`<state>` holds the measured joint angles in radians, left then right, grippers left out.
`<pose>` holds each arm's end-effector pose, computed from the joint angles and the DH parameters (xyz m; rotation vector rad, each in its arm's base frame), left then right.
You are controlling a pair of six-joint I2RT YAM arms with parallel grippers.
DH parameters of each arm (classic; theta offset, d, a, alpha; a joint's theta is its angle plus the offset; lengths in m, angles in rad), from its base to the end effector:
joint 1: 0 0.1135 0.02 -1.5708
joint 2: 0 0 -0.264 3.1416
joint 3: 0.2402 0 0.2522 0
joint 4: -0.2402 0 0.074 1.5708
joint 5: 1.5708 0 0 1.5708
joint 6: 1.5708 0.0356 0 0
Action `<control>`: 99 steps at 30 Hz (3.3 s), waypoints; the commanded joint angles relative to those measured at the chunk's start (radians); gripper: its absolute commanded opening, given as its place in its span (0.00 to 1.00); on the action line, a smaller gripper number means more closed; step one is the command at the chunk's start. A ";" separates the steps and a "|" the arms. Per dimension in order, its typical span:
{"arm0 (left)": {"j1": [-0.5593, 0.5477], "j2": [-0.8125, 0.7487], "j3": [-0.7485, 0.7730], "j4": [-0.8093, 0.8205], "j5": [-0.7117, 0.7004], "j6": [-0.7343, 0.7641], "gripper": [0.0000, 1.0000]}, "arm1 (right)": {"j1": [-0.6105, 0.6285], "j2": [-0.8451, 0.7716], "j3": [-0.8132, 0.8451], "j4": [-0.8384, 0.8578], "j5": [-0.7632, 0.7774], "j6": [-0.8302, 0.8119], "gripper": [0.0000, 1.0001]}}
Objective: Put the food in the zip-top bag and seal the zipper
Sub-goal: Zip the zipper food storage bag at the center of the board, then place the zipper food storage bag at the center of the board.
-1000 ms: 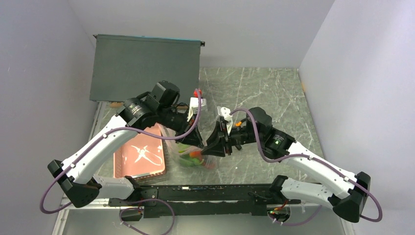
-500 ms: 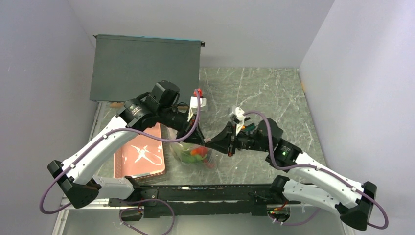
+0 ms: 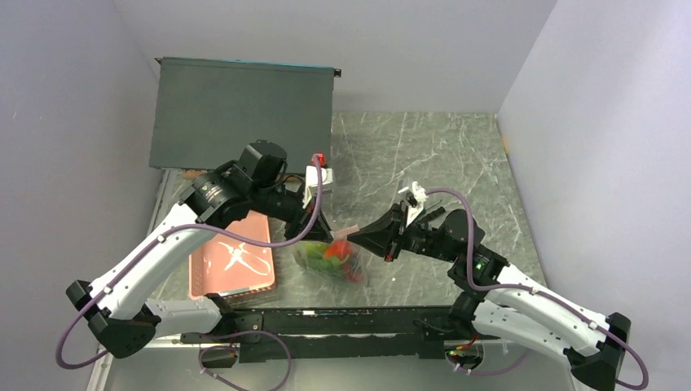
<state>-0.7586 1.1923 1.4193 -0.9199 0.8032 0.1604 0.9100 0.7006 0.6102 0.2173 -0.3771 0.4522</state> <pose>0.1446 -0.1724 0.4093 1.3974 1.8143 -1.2221 0.0963 0.1453 0.3349 -0.6891 1.4551 1.3584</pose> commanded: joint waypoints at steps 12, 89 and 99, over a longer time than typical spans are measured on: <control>0.013 -0.102 -0.035 0.062 -0.077 -0.066 0.00 | -0.014 0.192 0.402 -0.418 -0.216 -0.259 0.63; 0.118 -0.380 -0.056 -0.047 -0.343 -0.204 0.76 | -0.013 -0.279 0.047 -0.231 -0.014 -0.265 0.00; 0.117 -0.657 -0.161 0.137 -0.468 -0.418 0.80 | -0.012 -0.276 -0.083 -0.070 -0.433 -0.209 0.00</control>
<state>-0.6437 0.6106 1.3003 -0.9092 0.4026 -0.1314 0.8963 0.4049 0.5442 0.0288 -0.6537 0.2203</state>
